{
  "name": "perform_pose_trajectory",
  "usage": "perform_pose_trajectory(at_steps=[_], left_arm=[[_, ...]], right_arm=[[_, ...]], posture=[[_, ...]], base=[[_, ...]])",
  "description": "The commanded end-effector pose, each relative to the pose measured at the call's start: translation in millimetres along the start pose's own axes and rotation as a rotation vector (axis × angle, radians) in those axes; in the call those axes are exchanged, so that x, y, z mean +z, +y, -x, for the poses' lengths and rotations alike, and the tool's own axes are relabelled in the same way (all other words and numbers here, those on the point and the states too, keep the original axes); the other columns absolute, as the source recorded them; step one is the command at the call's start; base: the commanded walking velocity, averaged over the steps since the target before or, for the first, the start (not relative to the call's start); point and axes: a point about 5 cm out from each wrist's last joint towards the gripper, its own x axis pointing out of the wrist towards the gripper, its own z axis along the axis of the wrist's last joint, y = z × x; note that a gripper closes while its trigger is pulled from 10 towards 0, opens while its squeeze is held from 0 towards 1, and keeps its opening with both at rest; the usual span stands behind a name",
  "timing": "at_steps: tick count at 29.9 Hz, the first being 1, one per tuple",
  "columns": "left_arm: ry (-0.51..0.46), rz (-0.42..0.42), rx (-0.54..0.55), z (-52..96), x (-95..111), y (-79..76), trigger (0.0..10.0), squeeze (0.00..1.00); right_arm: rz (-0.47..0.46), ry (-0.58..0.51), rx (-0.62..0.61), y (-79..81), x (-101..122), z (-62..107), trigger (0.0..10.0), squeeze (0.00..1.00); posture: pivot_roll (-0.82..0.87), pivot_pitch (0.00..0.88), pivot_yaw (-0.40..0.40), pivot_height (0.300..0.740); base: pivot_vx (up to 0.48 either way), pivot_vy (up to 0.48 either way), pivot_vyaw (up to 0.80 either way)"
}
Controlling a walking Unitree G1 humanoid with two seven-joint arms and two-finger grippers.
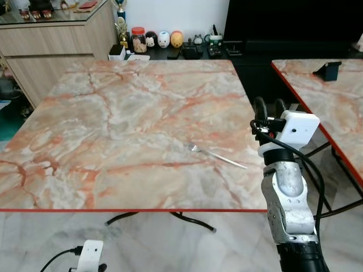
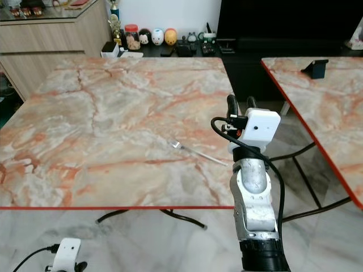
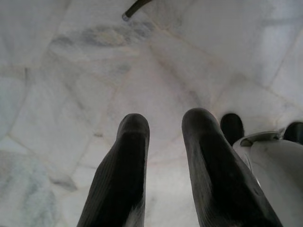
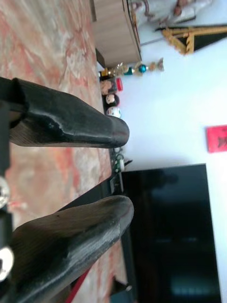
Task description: Setting the table
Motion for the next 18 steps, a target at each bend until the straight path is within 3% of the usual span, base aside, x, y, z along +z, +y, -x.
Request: perform_pose_trajectory(at_steps=[1,15,18], left_arm=[[0.018,-0.002,0.004,0.2,-2.6,-0.1,10.0,0.00],[0.025,-0.015,0.016,1.9,-7.2,7.5,10.0,0.00],[0.025,-0.014,0.015,2.4,-8.5,8.6,10.0,0.00]], right_arm=[[-0.001,0.009,-0.016,-4.5,0.0,-0.4,10.0,0.00],[0.030,0.003,0.008,-2.6,1.3,1.4,10.0,0.00],[0.031,0.000,0.012,-1.6,2.2,1.2,10.0,0.00]], posture=[[0.00,0.000,0.012,0.731],[0.01,0.000,0.017,0.731],[0.01,0.000,0.017,0.731]], base=[[0.000,0.000,0.00],[0.000,0.000,0.00],[0.080,0.000,0.63]])
